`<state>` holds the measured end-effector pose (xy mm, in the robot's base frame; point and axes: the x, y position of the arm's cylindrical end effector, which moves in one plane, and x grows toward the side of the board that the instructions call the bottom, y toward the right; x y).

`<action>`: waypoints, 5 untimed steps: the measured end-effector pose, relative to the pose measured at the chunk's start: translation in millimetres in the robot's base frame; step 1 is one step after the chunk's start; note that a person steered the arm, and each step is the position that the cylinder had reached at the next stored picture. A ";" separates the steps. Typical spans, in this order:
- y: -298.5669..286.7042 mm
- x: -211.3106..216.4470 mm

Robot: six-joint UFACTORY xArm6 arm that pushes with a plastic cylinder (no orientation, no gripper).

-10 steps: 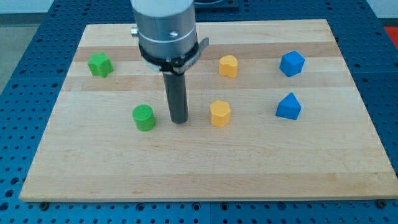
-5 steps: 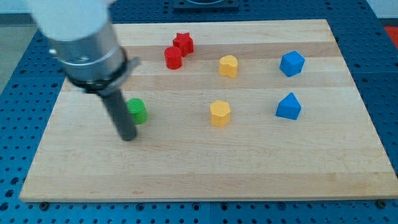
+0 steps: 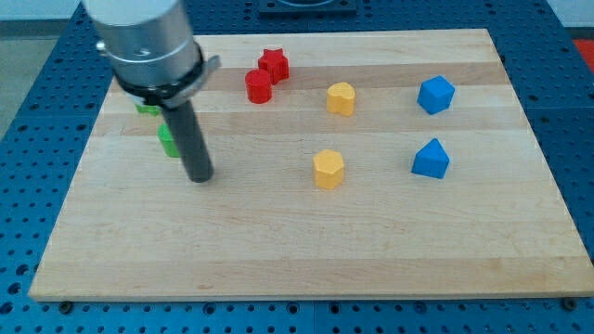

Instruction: Push the green circle into the green star

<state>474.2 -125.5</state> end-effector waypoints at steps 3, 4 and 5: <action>-65.7 -77.5; -51.3 -68.6; -65.4 -30.4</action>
<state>443.8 -190.9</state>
